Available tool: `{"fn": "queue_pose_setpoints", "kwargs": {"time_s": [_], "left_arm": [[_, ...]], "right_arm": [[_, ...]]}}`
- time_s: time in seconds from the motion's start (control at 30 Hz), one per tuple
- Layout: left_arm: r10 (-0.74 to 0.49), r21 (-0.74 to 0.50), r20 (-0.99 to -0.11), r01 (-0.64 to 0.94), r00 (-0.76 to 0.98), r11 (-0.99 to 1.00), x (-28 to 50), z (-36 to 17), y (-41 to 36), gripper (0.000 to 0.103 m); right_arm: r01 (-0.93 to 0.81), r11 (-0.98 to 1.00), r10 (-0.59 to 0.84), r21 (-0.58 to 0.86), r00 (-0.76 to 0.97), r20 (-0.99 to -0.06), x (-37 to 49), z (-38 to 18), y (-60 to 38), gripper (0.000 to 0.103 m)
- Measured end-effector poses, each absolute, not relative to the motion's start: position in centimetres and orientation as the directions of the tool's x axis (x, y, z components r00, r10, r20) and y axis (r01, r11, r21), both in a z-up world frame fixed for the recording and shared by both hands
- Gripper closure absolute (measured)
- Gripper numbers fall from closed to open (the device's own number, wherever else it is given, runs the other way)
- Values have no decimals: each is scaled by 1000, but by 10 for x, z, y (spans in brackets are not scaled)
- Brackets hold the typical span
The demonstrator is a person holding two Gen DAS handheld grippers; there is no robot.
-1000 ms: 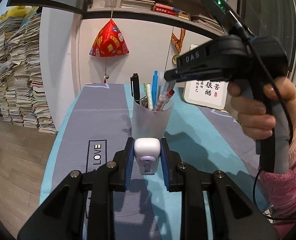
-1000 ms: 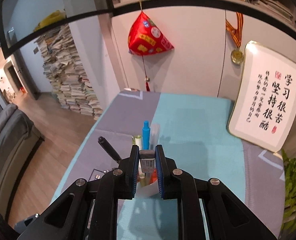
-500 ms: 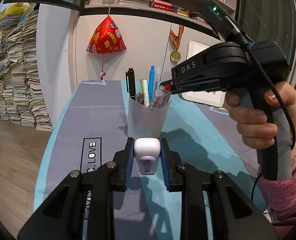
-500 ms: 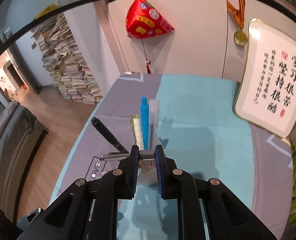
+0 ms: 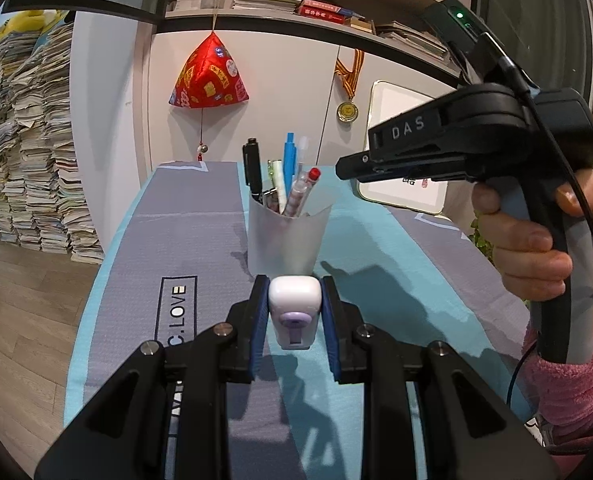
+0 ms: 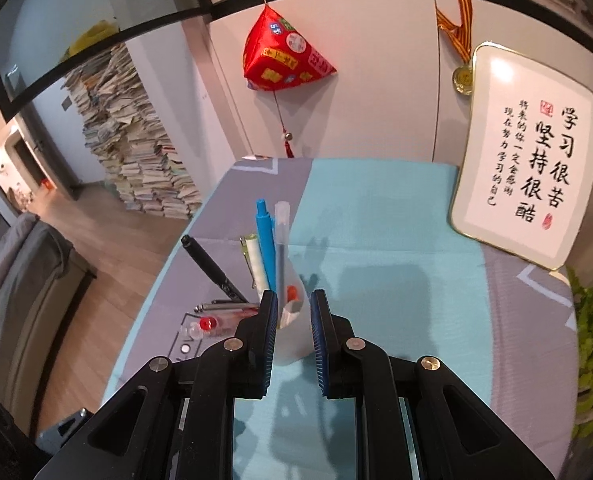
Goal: Organize stationery
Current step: 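Drop the white eraser into the cup with the right tool while the left tool grasps the purple correction tape, then carry the purple correction tape to the cup and drop it in with the left tool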
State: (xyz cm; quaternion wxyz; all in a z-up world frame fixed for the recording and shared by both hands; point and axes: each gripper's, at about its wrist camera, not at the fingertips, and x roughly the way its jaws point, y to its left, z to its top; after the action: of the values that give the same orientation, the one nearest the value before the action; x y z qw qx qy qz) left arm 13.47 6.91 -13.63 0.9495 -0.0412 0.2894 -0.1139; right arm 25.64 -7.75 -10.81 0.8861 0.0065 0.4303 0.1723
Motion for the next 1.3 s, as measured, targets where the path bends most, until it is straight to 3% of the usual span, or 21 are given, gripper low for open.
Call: {"fn": "queue_pose_setpoints", "kwargs": {"time_s": [0.27, 0.7, 1.3], "left_arm": [[-240, -135, -531, 199, 812, 971, 138, -126, 64, 79], [-281, -126, -409, 251, 869, 960, 173, -54, 42, 79], [-184, -74, -542, 171, 820, 982, 234, -82, 30, 79]], "right_arm": [[-266, 950, 290, 162, 564, -774, 248, -118, -98, 86], [-242, 966, 220, 91, 584, -781, 221, -132, -136, 86], [-227, 969, 218, 100, 585, -781, 208, -144, -161, 86]]}}
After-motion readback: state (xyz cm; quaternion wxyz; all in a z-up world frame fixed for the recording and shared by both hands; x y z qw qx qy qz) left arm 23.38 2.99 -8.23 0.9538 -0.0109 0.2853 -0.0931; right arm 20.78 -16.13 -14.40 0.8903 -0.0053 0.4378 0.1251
